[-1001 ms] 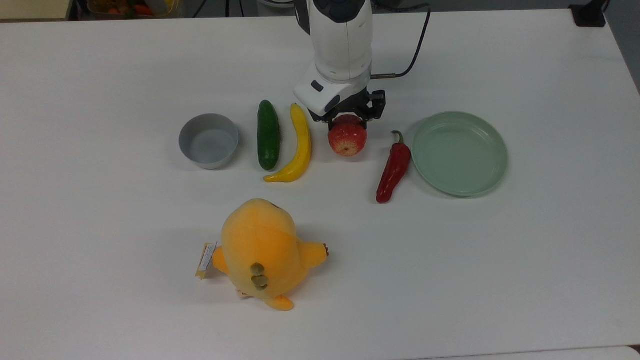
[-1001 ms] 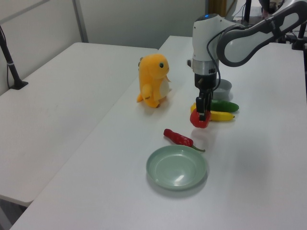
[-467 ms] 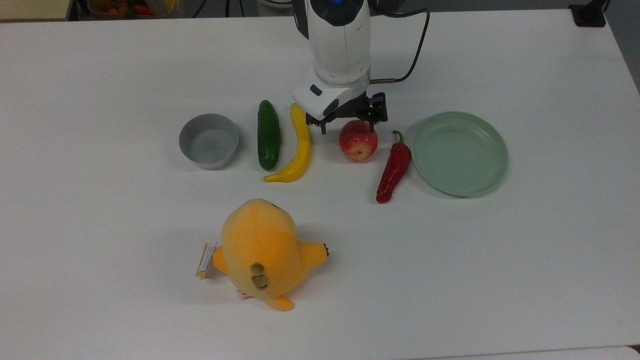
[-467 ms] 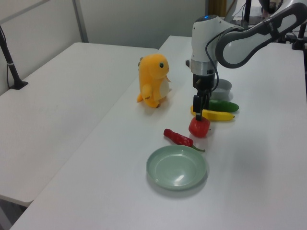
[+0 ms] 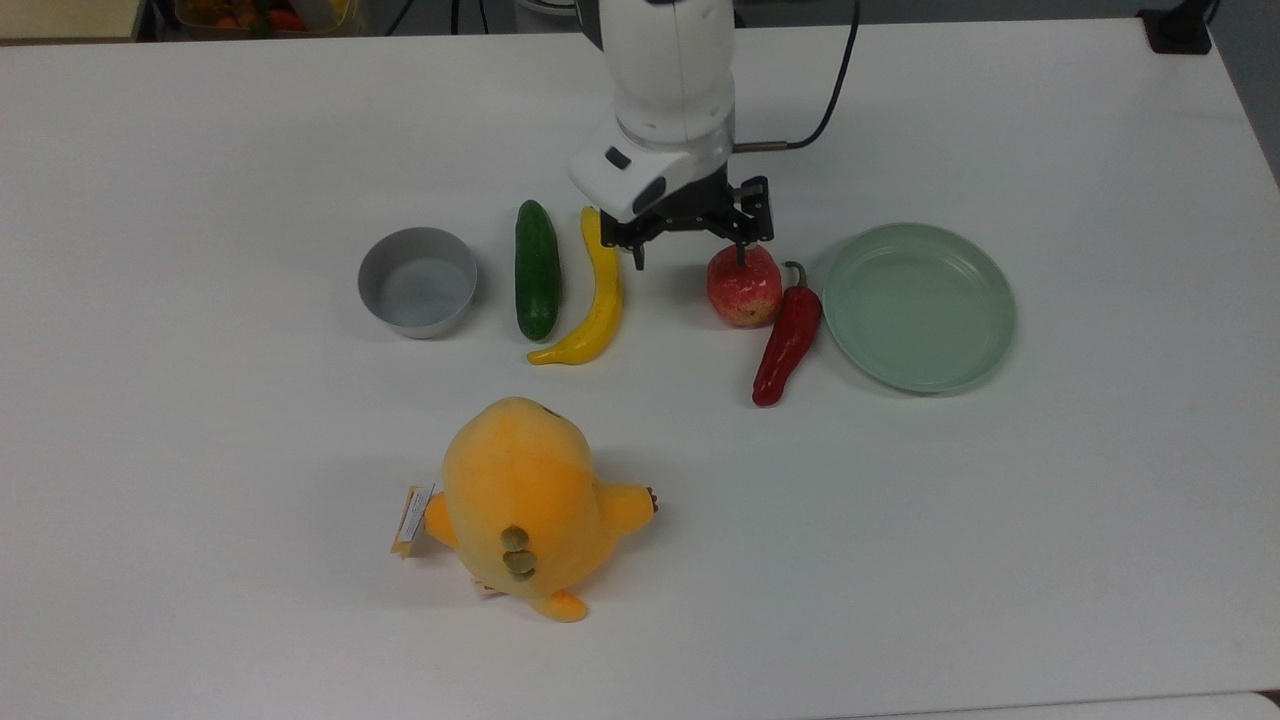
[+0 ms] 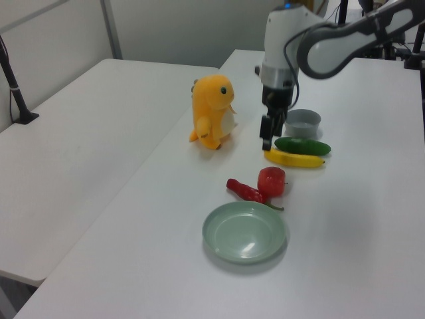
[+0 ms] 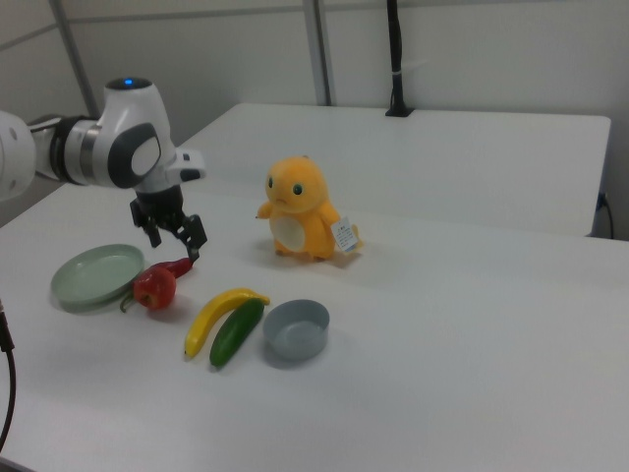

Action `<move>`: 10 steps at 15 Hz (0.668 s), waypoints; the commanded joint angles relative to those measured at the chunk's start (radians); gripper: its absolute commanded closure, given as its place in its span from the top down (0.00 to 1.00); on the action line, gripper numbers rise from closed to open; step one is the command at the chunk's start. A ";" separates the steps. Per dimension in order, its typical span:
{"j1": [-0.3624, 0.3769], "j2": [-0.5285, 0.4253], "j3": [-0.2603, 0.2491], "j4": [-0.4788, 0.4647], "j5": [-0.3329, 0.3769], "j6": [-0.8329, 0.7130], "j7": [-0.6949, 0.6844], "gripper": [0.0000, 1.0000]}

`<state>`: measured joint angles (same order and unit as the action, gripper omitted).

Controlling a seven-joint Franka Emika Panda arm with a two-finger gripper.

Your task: Red apple placed in the center of the desktop

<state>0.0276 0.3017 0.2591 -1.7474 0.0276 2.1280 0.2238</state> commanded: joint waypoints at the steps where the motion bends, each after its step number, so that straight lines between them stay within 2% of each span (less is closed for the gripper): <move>1: -0.020 -0.058 -0.020 0.044 -0.002 -0.110 0.020 1.00; 5: -0.017 -0.136 -0.098 0.052 -0.005 -0.213 -0.030 1.00; 9: -0.008 -0.235 -0.220 0.052 0.008 -0.336 -0.122 1.00; 10: -0.006 -0.248 -0.237 0.052 0.009 -0.338 -0.121 1.00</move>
<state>0.0030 0.1247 0.0938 -1.6827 0.0245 1.8465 0.1491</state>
